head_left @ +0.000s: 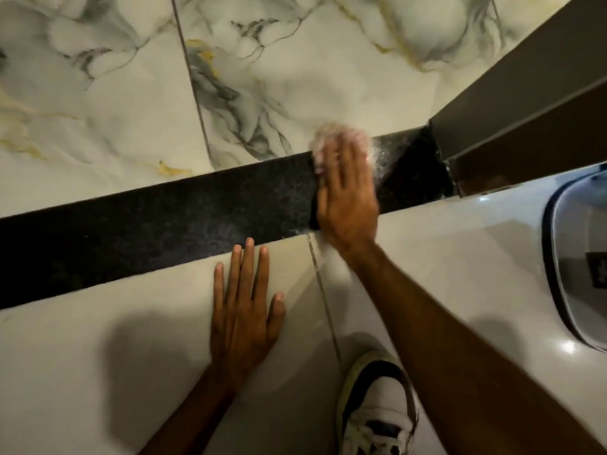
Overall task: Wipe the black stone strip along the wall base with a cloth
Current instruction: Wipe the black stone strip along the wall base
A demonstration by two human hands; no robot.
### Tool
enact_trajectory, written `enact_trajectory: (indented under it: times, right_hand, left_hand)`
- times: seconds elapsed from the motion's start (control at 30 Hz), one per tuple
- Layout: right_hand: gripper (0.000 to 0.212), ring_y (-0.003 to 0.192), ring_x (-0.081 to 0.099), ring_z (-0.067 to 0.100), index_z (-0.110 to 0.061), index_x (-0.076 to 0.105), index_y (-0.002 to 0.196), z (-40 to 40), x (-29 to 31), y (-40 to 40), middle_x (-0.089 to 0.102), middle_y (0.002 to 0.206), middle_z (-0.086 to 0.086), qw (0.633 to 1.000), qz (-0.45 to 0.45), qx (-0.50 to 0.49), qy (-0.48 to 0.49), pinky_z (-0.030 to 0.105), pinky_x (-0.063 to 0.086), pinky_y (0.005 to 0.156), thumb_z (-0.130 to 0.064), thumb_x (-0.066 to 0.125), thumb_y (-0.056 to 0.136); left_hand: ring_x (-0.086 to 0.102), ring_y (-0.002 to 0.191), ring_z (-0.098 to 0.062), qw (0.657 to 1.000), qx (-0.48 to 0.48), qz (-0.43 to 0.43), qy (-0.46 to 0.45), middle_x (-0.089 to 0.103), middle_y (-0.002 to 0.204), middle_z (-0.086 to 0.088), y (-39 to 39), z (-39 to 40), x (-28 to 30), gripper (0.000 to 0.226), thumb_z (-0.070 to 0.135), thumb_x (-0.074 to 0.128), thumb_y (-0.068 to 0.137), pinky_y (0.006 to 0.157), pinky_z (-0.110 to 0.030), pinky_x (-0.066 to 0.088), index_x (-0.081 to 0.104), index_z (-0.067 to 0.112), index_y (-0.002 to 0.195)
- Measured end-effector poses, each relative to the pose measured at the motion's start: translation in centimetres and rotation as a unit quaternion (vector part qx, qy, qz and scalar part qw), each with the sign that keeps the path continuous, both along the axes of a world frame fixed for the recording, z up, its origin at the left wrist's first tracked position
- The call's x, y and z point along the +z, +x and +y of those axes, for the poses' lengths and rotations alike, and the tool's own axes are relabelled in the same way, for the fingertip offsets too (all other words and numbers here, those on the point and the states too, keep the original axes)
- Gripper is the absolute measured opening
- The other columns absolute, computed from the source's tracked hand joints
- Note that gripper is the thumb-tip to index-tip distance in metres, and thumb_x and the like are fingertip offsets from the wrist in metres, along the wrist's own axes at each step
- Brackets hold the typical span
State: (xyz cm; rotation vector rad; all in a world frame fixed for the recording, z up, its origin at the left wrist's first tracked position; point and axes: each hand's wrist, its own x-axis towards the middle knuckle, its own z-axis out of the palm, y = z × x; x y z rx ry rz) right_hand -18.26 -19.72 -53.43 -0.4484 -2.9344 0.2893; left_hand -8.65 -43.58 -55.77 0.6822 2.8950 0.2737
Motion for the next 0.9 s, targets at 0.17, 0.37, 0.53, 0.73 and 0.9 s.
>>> enact_trajectory:
  times: [0.17, 0.37, 0.53, 0.73, 0.9]
  right_hand:
    - [0.065, 0.170, 0.015, 0.022, -0.020, 0.025, 0.170, 0.7, 0.0, 9.6, 0.021, 0.180, 0.006, 0.998, -0.032, 0.049, -0.032, 0.049, 0.030, 0.136, -0.025, 0.047, 0.110]
    - [0.062, 0.167, 0.020, 0.035, -0.010, 0.019, 0.170, 6.2, -0.3, 1.9, 0.021, 0.179, 0.018, 0.986, -0.011, -0.169, -0.002, 0.053, 0.027, 0.137, -0.037, 0.024, 0.114]
    - [0.067, 0.171, 0.006, 0.026, -0.019, 0.013, 0.172, 1.0, -0.9, 3.9, 0.008, 0.182, 0.009, 0.995, -0.041, 0.077, -0.038, 0.053, 0.025, 0.138, -0.032, 0.037, 0.112]
    - [0.057, 0.167, 0.023, 0.029, -0.014, 0.031, 0.168, 3.5, -0.6, 8.8, 0.030, 0.177, 0.013, 0.989, -0.003, -0.145, -0.020, 0.051, 0.034, 0.134, -0.032, 0.036, 0.114]
    - [0.065, 0.168, 0.016, 0.032, -0.014, 0.018, 0.171, 2.4, -0.9, 0.7, 0.019, 0.180, 0.015, 0.990, -0.023, -0.123, -0.058, 0.050, 0.022, 0.139, -0.038, 0.033, 0.113]
  left_hand:
    - [0.022, 0.166, -0.037, 0.999, -0.040, -0.011, -0.008, 0.016, 0.181, -0.018, -0.5, 2.4, 0.8, 0.076, 0.044, 0.037, 0.104, 0.134, -0.058, 0.018, 0.025, 0.010, 0.171]
    - [0.008, 0.170, -0.030, 0.999, -0.042, 0.007, -0.007, 0.012, 0.183, -0.014, -0.5, 2.6, 0.0, 0.075, 0.047, 0.032, 0.107, 0.138, -0.053, 0.004, 0.016, 0.016, 0.173]
    - [0.010, 0.170, -0.030, 0.999, -0.038, -0.004, -0.004, 0.013, 0.182, -0.015, -0.6, 2.6, 0.4, 0.074, 0.046, 0.033, 0.107, 0.137, -0.054, 0.006, 0.021, 0.015, 0.173]
    - [0.009, 0.170, -0.032, 0.999, -0.040, -0.003, -0.010, 0.011, 0.182, -0.015, -0.7, 2.8, 0.4, 0.076, 0.047, 0.034, 0.106, 0.138, -0.052, 0.001, 0.021, 0.013, 0.172]
    - [0.006, 0.170, -0.030, 0.998, -0.064, 0.000, -0.006, 0.009, 0.183, -0.015, -0.6, 2.7, 0.0, 0.076, 0.048, 0.031, 0.108, 0.138, -0.052, -0.004, 0.013, 0.016, 0.174]
